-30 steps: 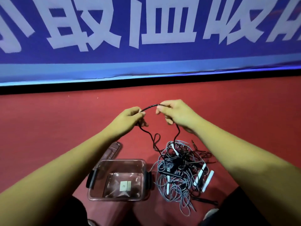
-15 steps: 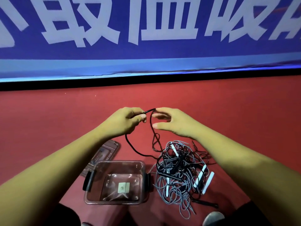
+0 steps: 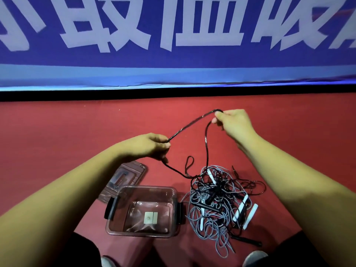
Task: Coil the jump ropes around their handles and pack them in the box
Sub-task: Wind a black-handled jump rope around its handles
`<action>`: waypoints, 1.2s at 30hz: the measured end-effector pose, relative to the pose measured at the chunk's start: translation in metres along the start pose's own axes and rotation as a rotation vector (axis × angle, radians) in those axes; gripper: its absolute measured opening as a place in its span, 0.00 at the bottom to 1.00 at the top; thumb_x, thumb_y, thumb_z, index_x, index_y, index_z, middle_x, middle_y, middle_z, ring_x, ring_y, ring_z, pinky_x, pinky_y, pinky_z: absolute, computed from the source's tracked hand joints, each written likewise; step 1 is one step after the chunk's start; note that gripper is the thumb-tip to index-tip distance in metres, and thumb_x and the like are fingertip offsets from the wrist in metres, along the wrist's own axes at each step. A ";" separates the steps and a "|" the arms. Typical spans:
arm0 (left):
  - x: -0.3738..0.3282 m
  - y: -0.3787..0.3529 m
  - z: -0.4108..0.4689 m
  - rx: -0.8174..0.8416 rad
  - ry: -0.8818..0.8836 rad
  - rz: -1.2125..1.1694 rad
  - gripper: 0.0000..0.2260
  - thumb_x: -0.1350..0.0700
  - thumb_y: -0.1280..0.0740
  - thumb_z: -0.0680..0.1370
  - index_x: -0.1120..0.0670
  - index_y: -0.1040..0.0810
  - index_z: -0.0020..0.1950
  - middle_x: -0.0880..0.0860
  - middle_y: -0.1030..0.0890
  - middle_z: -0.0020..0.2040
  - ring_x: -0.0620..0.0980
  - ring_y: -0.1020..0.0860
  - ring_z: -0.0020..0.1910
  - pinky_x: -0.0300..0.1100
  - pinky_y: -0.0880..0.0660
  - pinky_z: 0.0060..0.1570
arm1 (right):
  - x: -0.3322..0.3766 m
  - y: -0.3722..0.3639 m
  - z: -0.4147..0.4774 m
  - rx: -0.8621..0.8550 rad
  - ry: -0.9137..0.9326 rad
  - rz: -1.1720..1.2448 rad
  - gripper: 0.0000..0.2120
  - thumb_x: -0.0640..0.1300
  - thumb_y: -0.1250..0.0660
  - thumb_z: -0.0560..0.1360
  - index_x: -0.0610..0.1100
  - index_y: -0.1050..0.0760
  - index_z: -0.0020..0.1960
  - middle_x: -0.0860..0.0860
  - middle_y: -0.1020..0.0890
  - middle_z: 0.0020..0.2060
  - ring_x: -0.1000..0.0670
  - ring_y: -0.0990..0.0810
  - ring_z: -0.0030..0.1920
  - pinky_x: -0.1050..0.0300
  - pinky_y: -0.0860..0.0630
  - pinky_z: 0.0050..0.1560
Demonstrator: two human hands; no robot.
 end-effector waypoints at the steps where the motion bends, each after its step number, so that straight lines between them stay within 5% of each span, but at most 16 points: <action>1: 0.003 0.002 0.001 -0.038 0.004 -0.005 0.11 0.59 0.41 0.84 0.60 0.29 0.43 0.58 0.29 0.37 0.63 0.17 0.47 0.46 0.21 0.52 | -0.009 -0.002 0.004 0.073 -0.015 -0.177 0.14 0.49 0.32 0.76 0.47 0.20 0.33 0.46 0.22 0.30 0.48 0.27 0.34 0.57 0.34 0.34; 3: 0.003 0.006 0.004 -0.117 -0.039 0.001 0.12 0.58 0.41 0.85 0.60 0.27 0.43 0.58 0.30 0.34 0.61 0.18 0.39 0.48 0.21 0.47 | -0.024 -0.011 -0.003 0.272 -0.039 -0.606 0.11 0.56 0.28 0.71 0.49 0.19 0.45 0.44 0.20 0.42 0.44 0.22 0.45 0.57 0.27 0.45; 4: -0.002 0.007 0.005 -0.155 -0.073 0.048 0.11 0.57 0.41 0.84 0.59 0.26 0.44 0.57 0.29 0.32 0.56 0.20 0.33 0.45 0.24 0.43 | -0.026 -0.016 -0.009 0.364 -0.021 -0.763 0.21 0.58 0.26 0.68 0.50 0.21 0.57 0.42 0.22 0.55 0.41 0.23 0.56 0.52 0.26 0.58; 6: -0.019 0.006 0.005 -0.216 -0.151 0.218 0.10 0.55 0.40 0.84 0.57 0.23 0.47 0.49 0.28 0.27 0.47 0.28 0.26 0.40 0.31 0.35 | -0.008 -0.032 -0.029 0.502 0.139 -0.746 0.38 0.56 0.24 0.68 0.51 0.33 0.73 0.42 0.35 0.72 0.41 0.33 0.71 0.49 0.35 0.71; 7: -0.029 0.002 0.005 -0.229 -0.197 0.282 0.10 0.55 0.39 0.84 0.56 0.22 0.47 0.45 0.30 0.25 0.43 0.32 0.25 0.40 0.34 0.32 | 0.010 -0.041 -0.043 0.566 0.241 -0.599 0.35 0.54 0.24 0.70 0.49 0.33 0.73 0.44 0.33 0.72 0.45 0.32 0.70 0.54 0.34 0.70; 10: -0.047 -0.003 0.006 -0.219 -0.266 0.158 0.10 0.59 0.38 0.83 0.56 0.23 0.44 0.45 0.33 0.24 0.44 0.37 0.25 0.37 0.40 0.28 | 0.045 -0.051 -0.066 0.617 0.321 -0.135 0.08 0.47 0.33 0.78 0.44 0.20 0.53 0.47 0.14 0.44 0.52 0.19 0.38 0.59 0.26 0.41; 13: -0.049 0.009 0.007 -0.230 -0.270 -0.049 0.09 0.58 0.34 0.80 0.57 0.22 0.40 0.53 0.31 0.26 0.49 0.34 0.28 0.40 0.37 0.29 | 0.056 -0.039 -0.057 0.530 0.270 0.151 0.13 0.43 0.38 0.81 0.40 0.23 0.41 0.48 0.28 0.21 0.52 0.30 0.21 0.61 0.34 0.29; 17: -0.020 0.005 0.010 -0.038 -0.081 0.123 0.08 0.55 0.35 0.81 0.54 0.23 0.44 0.55 0.17 0.40 0.48 0.23 0.43 0.46 0.30 0.50 | 0.047 0.008 -0.020 0.126 0.047 0.670 0.14 0.40 0.40 0.81 0.41 0.28 0.37 0.54 0.39 0.18 0.54 0.39 0.18 0.63 0.37 0.25; 20: -0.016 0.000 0.011 -0.065 -0.086 -0.224 0.09 0.58 0.41 0.84 0.57 0.27 0.45 0.54 0.21 0.39 0.55 0.19 0.49 0.47 0.24 0.56 | 0.005 0.036 0.006 -0.111 -0.107 0.344 0.15 0.42 0.39 0.80 0.42 0.26 0.35 0.50 0.33 0.20 0.53 0.33 0.17 0.61 0.34 0.25; 23: -0.042 0.010 0.009 -0.258 -0.239 -0.385 0.09 0.60 0.42 0.84 0.59 0.27 0.46 0.52 0.36 0.30 0.51 0.29 0.27 0.41 0.28 0.34 | -0.013 0.029 0.010 0.147 -0.008 -0.310 0.07 0.45 0.30 0.75 0.41 0.20 0.47 0.44 0.19 0.37 0.44 0.18 0.39 0.51 0.23 0.43; 24: -0.050 0.010 0.007 -0.287 -0.277 -0.286 0.09 0.61 0.42 0.84 0.60 0.25 0.48 0.53 0.38 0.30 0.49 0.35 0.25 0.38 0.34 0.30 | -0.009 0.024 0.005 0.218 0.079 -0.424 0.14 0.45 0.27 0.73 0.41 0.21 0.57 0.45 0.18 0.48 0.44 0.19 0.49 0.50 0.23 0.54; 27: -0.053 -0.002 0.007 -0.212 -0.296 0.029 0.09 0.59 0.39 0.84 0.59 0.21 0.49 0.53 0.37 0.31 0.48 0.41 0.27 0.38 0.43 0.28 | 0.027 0.003 -0.026 0.436 0.272 -0.184 0.28 0.42 0.26 0.73 0.44 0.31 0.71 0.50 0.22 0.61 0.52 0.23 0.61 0.59 0.30 0.67; 29: -0.051 -0.005 0.008 -0.221 -0.284 0.065 0.09 0.56 0.38 0.83 0.56 0.20 0.48 0.50 0.35 0.30 0.49 0.40 0.28 0.39 0.43 0.29 | 0.044 -0.015 -0.048 0.560 0.343 -0.116 0.17 0.44 0.30 0.76 0.46 0.24 0.64 0.52 0.16 0.53 0.55 0.20 0.54 0.66 0.28 0.58; 31: -0.055 -0.001 0.008 -0.294 -0.292 0.033 0.09 0.56 0.36 0.82 0.57 0.20 0.46 0.50 0.34 0.30 0.49 0.38 0.28 0.39 0.41 0.29 | 0.053 -0.028 -0.064 0.616 0.357 -0.052 0.05 0.43 0.35 0.79 0.43 0.20 0.51 0.53 0.16 0.34 0.49 0.19 0.39 0.60 0.25 0.41; 33: -0.056 0.006 0.009 -0.314 -0.287 -0.024 0.10 0.56 0.35 0.82 0.60 0.22 0.45 0.49 0.31 0.28 0.47 0.34 0.28 0.38 0.35 0.29 | 0.056 -0.024 -0.058 0.571 0.278 0.157 0.10 0.38 0.38 0.81 0.40 0.23 0.43 0.54 0.28 0.23 0.48 0.24 0.27 0.59 0.27 0.31; 36: -0.031 0.008 0.014 -0.163 -0.136 0.120 0.12 0.53 0.35 0.82 0.59 0.22 0.43 0.57 0.18 0.34 0.48 0.23 0.35 0.40 0.27 0.43 | 0.053 0.008 -0.025 0.309 0.088 0.510 0.12 0.37 0.42 0.81 0.41 0.28 0.39 0.56 0.36 0.20 0.55 0.37 0.21 0.65 0.40 0.23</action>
Point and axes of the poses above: each hand's wrist, its own z-axis towards the middle knuckle, its own y-axis out of the back of the hand, x = y × z, the point moved 6 cm from there along z, towards the middle knuckle
